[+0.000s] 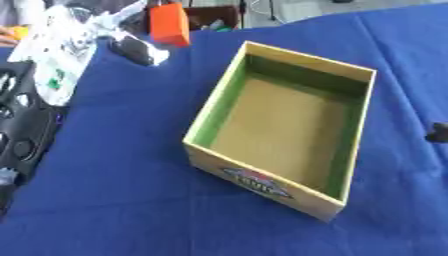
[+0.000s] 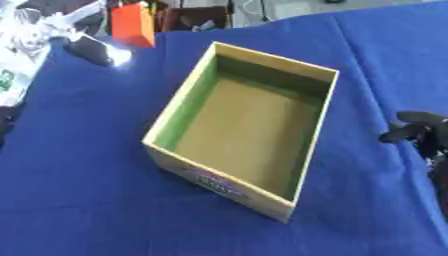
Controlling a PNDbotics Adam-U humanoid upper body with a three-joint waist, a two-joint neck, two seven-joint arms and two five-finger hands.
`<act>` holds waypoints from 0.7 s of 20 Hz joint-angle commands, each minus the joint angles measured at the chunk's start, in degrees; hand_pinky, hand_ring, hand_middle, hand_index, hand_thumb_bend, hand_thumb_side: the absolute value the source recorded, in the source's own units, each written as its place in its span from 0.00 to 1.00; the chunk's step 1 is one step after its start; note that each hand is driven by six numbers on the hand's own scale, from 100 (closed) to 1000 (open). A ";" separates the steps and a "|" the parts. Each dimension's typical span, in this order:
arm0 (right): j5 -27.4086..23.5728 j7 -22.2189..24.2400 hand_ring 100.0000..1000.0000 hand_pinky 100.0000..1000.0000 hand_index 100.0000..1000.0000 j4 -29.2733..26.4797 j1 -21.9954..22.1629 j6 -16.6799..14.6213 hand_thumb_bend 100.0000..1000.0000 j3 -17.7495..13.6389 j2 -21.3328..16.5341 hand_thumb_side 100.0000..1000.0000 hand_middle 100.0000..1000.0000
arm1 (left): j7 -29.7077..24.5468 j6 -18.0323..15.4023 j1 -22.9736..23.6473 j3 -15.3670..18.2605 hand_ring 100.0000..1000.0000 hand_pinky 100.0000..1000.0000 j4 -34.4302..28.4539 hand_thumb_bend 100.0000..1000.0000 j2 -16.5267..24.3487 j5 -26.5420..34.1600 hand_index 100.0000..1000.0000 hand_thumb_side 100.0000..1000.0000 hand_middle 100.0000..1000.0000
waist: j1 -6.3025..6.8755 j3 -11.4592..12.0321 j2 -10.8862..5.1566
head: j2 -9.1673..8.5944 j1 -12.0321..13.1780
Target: Pick up objects on the table and place them in the box.
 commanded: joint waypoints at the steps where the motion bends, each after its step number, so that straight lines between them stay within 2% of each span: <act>1: -0.65 -0.12 0.60 0.87 0.74 -1.17 -0.14 0.07 0.00 -0.31 -1.09 0.91 0.47 | -1.38 0.84 -1.19 -0.48 0.16 0.00 -4.77 0.00 1.38 1.77 0.50 0.24 0.32 | -0.36 0.10 -1.71 | 0.43 -0.13; 7: -0.99 -0.08 0.60 0.87 0.74 -1.17 -0.09 0.08 0.00 -0.30 -1.20 0.91 0.47 | -3.74 1.23 -1.79 -1.84 0.15 0.00 -10.15 0.00 -0.06 4.03 0.49 0.23 0.32 | -0.45 0.05 -2.17 | 0.51 0.02; 10: -1.32 -0.22 0.60 0.87 0.75 -1.17 -0.04 0.14 0.00 -0.37 -1.17 0.91 0.47 | -5.10 1.32 -2.30 -2.87 0.15 0.00 -13.49 0.00 -3.25 4.39 0.49 0.23 0.32 | -0.61 0.04 -2.47 | 0.51 0.25; 14: -1.91 -2.33 0.61 0.87 0.75 -1.17 -0.15 0.00 0.00 -1.84 -1.19 0.91 0.48 | -7.34 1.92 -1.63 -4.88 0.17 0.00 -16.01 0.00 -8.04 1.60 0.50 0.22 0.33 | -0.69 0.17 -2.79 | 0.48 0.28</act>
